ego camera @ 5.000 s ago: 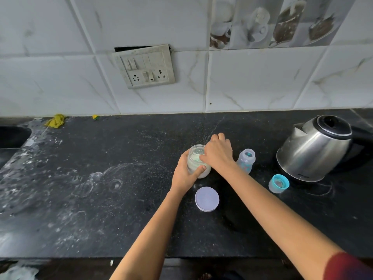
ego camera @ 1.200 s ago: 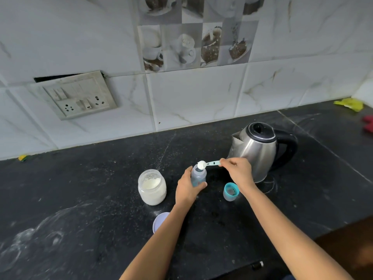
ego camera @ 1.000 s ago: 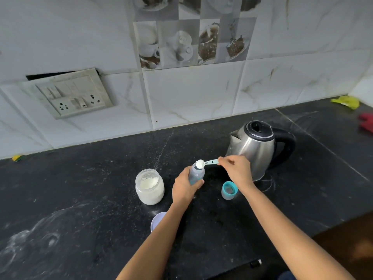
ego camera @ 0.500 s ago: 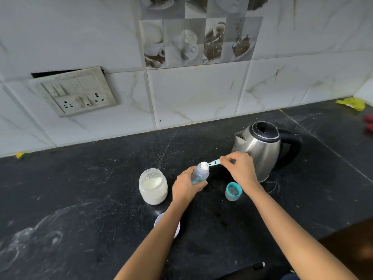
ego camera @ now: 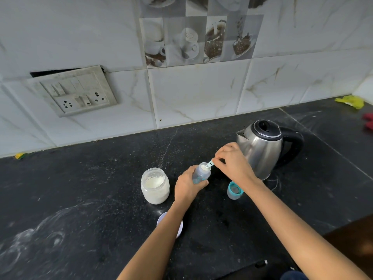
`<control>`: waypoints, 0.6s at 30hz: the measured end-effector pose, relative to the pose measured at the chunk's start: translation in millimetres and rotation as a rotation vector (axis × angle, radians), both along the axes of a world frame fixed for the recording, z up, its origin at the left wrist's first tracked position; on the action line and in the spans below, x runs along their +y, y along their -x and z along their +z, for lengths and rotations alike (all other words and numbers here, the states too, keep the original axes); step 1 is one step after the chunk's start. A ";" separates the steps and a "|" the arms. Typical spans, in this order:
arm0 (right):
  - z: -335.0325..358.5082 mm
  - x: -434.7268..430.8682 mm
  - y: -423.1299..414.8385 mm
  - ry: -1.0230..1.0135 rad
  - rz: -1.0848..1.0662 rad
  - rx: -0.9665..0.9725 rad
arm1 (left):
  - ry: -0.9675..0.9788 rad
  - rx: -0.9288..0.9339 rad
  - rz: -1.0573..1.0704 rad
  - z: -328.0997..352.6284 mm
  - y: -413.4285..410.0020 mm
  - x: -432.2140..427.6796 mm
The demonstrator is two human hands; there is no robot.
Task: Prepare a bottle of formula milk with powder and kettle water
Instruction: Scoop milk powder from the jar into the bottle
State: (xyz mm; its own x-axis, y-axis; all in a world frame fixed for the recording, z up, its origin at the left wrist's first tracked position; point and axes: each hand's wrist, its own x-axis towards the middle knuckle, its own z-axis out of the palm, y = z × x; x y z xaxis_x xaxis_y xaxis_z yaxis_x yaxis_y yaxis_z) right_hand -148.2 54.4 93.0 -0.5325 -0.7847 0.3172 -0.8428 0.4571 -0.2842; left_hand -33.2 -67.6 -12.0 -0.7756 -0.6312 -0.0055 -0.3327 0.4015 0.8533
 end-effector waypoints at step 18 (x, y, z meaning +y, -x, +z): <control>0.8 -20.4 -8.1 -0.114 0.442 0.454 | -0.144 0.114 0.013 -10.8 -9.3 -3.0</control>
State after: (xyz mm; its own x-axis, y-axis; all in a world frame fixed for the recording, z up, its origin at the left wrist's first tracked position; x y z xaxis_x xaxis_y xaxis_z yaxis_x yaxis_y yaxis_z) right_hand -140.1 34.0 93.8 0.0163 -0.9415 0.3365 -0.9835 0.0455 0.1749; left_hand -24.0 -70.5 -22.8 -0.7681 -0.6403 -0.0088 -0.2349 0.2689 0.9341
